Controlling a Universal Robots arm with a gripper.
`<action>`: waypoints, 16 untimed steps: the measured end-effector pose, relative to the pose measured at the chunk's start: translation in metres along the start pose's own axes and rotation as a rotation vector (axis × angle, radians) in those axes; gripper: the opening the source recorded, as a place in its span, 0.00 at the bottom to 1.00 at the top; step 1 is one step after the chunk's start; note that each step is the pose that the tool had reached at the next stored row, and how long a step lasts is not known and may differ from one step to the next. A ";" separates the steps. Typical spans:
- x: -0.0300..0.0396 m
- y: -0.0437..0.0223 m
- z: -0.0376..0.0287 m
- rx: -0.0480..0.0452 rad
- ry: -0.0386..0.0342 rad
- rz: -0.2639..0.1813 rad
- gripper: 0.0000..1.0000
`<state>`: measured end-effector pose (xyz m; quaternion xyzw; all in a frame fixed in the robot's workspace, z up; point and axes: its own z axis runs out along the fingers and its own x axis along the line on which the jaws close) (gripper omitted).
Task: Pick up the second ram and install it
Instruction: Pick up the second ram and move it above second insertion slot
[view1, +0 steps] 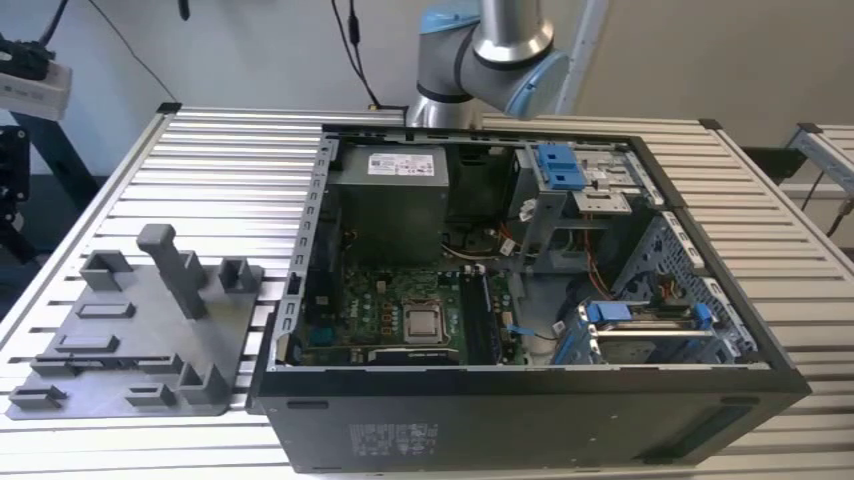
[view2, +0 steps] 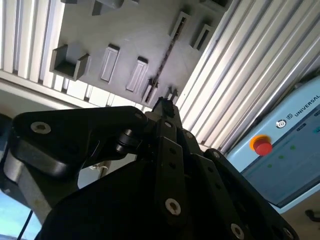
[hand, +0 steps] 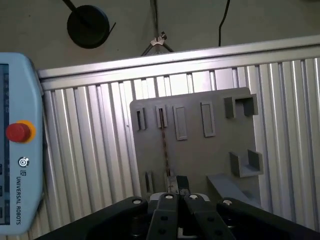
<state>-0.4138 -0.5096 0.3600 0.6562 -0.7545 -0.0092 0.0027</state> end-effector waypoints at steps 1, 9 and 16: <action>0.0000 0.0000 0.0000 0.0001 0.0000 0.000 0.11; 0.0000 0.0000 0.0000 0.0000 0.0000 0.000 0.30; 0.0000 0.0000 0.0000 0.0000 0.0000 0.000 0.42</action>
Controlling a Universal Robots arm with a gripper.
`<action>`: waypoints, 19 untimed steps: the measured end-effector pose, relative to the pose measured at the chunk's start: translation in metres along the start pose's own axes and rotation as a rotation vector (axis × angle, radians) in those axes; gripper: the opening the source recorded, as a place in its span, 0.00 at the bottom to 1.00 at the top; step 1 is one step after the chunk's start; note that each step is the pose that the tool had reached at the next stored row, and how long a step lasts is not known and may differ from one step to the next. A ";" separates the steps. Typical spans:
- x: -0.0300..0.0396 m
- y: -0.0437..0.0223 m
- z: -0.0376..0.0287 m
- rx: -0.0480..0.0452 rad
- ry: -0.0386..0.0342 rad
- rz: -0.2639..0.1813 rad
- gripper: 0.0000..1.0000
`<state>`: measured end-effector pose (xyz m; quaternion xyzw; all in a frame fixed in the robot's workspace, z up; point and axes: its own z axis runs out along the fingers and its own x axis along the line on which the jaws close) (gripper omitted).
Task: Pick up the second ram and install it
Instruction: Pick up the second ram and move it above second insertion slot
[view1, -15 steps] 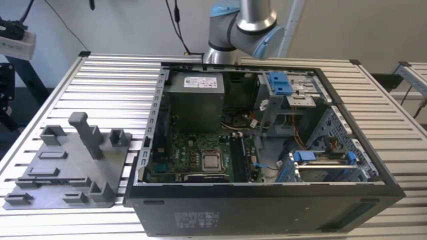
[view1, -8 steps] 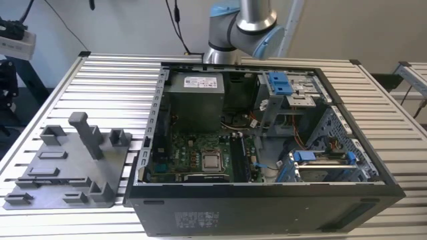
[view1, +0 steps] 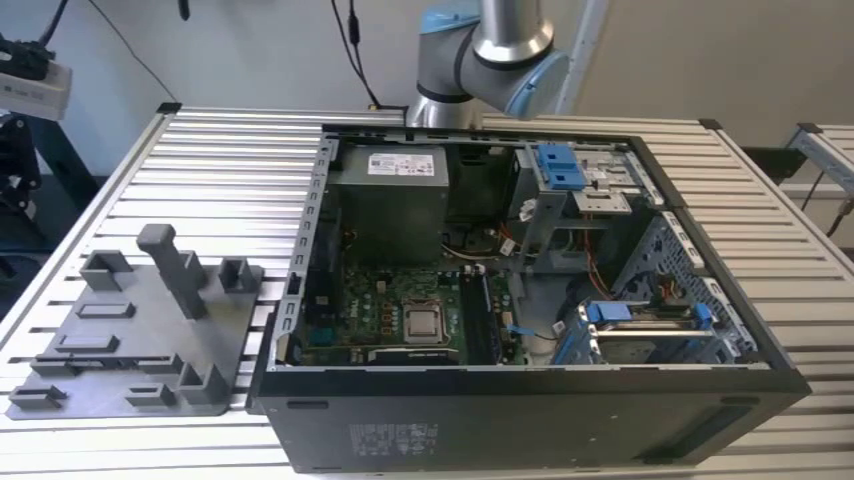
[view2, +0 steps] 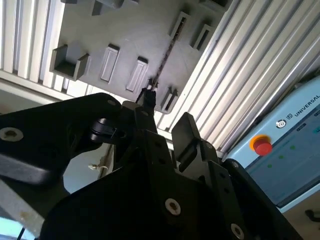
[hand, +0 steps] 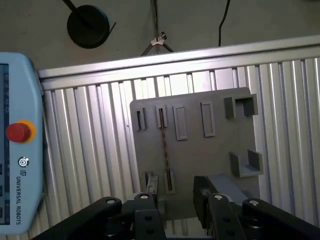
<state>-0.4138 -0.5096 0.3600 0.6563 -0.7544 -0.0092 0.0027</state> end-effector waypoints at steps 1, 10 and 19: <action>0.0000 0.0000 0.0000 0.0000 0.0000 0.000 0.42; 0.0000 0.0000 0.0000 0.0000 0.0000 0.000 0.42; 0.0000 0.0011 0.0036 -0.0012 -0.0167 -0.065 0.42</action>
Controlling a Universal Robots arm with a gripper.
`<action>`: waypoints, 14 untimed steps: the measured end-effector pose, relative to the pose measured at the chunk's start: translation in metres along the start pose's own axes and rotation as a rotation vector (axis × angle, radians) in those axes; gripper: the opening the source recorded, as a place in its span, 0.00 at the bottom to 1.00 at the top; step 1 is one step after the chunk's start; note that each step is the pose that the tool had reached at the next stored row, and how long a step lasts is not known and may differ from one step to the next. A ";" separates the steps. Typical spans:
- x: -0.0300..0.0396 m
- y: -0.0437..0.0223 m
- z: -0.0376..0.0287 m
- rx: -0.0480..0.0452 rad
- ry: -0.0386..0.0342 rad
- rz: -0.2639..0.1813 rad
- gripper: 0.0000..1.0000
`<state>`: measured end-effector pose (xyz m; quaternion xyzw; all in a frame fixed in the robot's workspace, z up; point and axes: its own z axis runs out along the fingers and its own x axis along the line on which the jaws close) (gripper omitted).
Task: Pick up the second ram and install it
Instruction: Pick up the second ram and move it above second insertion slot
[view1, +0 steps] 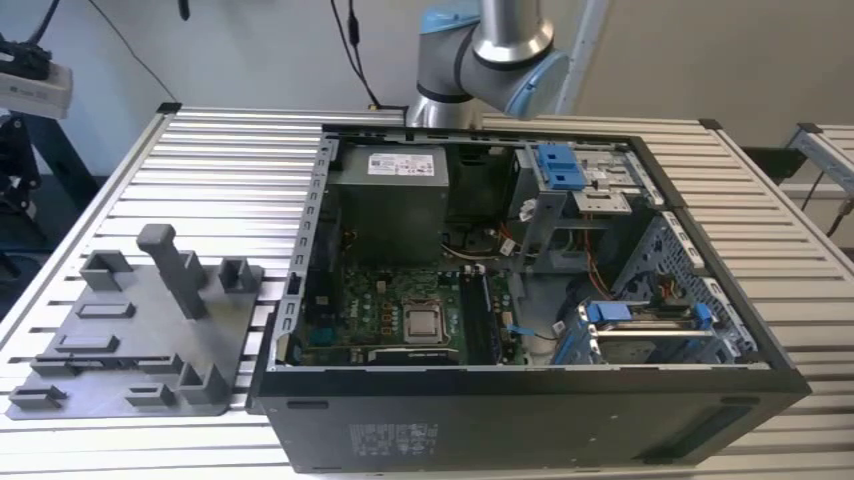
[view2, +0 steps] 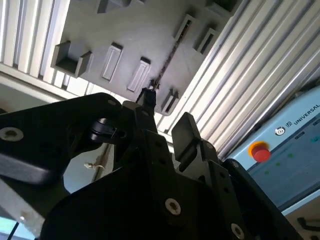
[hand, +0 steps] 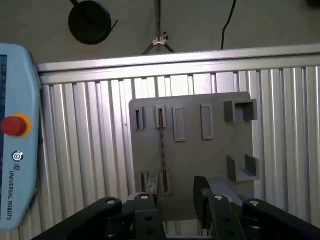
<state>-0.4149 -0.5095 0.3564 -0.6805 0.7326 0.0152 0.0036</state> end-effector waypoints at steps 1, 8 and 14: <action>0.0000 0.0001 0.0007 -0.0002 -0.0014 -0.010 0.42; 0.0003 0.0001 0.0085 -0.0021 -0.0021 -0.022 0.42; 0.0003 0.0001 0.0096 -0.0030 -0.0023 -0.022 0.42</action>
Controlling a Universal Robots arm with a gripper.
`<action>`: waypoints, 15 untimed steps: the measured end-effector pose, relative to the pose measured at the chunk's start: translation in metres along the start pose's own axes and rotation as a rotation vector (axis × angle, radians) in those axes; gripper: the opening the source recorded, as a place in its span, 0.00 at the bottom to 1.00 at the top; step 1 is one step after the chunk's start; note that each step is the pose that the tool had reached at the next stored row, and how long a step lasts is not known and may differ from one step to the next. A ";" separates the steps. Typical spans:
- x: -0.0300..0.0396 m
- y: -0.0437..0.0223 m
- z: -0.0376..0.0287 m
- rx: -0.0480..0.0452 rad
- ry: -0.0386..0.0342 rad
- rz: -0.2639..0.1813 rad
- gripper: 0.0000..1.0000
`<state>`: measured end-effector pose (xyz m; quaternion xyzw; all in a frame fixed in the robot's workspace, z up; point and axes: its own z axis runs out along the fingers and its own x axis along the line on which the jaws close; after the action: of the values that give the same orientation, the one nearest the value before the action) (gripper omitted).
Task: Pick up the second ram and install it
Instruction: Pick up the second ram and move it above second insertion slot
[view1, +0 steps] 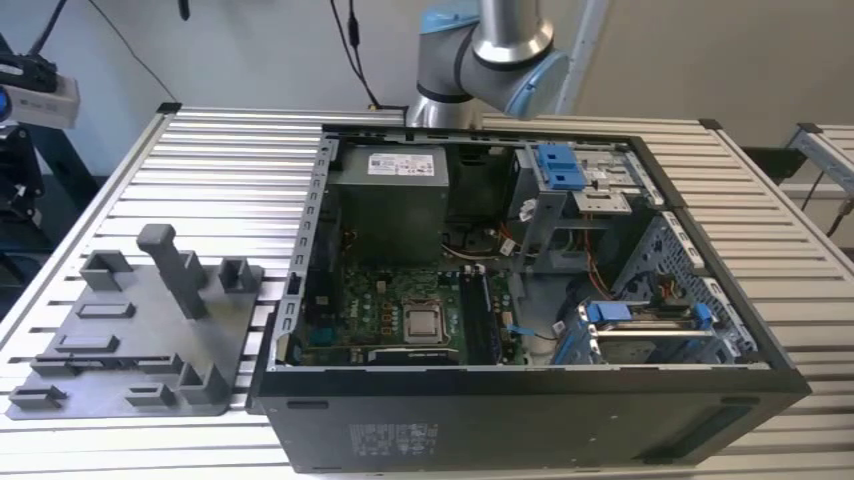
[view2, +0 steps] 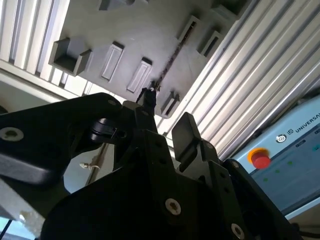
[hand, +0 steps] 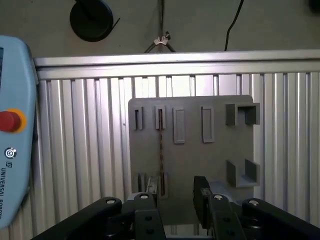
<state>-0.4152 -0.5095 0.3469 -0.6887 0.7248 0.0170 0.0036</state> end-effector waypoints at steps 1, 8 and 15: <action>0.0001 0.0000 0.0013 0.0000 0.0000 0.000 0.42; 0.0003 -0.0001 0.0078 -0.0002 0.0002 -0.001 0.42; 0.0005 -0.0002 0.0162 -0.0008 -0.0009 -0.016 0.42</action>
<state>-0.4153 -0.5095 0.3306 -0.6945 0.7193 0.0176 0.0037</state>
